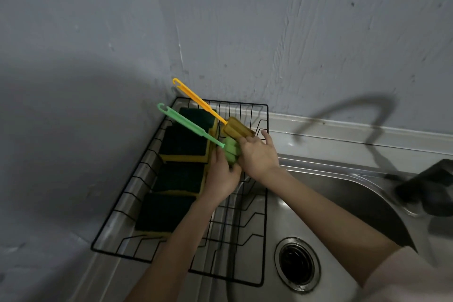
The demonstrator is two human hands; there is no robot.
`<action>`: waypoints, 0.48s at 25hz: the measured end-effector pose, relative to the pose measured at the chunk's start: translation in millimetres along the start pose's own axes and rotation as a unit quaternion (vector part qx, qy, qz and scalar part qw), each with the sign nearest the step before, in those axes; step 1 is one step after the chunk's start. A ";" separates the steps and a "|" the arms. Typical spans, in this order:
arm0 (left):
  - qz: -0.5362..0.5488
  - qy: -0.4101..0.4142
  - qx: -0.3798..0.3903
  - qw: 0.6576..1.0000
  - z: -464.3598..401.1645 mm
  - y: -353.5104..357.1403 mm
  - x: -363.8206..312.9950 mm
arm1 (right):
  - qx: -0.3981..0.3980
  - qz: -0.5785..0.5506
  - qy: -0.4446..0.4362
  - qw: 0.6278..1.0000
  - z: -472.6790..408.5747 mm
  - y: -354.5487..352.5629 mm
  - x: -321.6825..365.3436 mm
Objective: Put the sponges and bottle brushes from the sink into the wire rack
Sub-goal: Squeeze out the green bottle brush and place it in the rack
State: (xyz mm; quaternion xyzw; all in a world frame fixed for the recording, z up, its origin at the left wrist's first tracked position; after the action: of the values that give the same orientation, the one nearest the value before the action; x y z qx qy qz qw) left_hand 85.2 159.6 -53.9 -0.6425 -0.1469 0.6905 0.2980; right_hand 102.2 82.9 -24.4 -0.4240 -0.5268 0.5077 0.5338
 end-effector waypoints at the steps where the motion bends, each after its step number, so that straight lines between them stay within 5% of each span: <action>1: 0.002 0.001 0.000 1.000 -0.1 -0.7 -0.6 | 0.000 0.000 0.000 1.000 0.3 0.3 -0.2; 12: -0.001 -0.021 0.043 0.999 16.9 -12.6 -4.5 | 0.006 -0.081 -0.010 0.997 18.1 -16.1 4.0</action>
State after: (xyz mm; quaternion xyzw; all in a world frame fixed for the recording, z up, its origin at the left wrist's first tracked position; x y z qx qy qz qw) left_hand 71.5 169.8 -40.7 -0.6144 -0.1240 0.7092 0.3226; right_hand 85.5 83.4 -6.5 -0.3717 -0.5619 0.4704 0.5699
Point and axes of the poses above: each hand's wrist, its own z-axis away from the middle knuckle, its own y-axis out of the palm, x = y × z, the point moved 9 cm from there along -z, towards the middle knuckle, and after that the axes turned 2 degrees about -z, right-handed, at the moved point
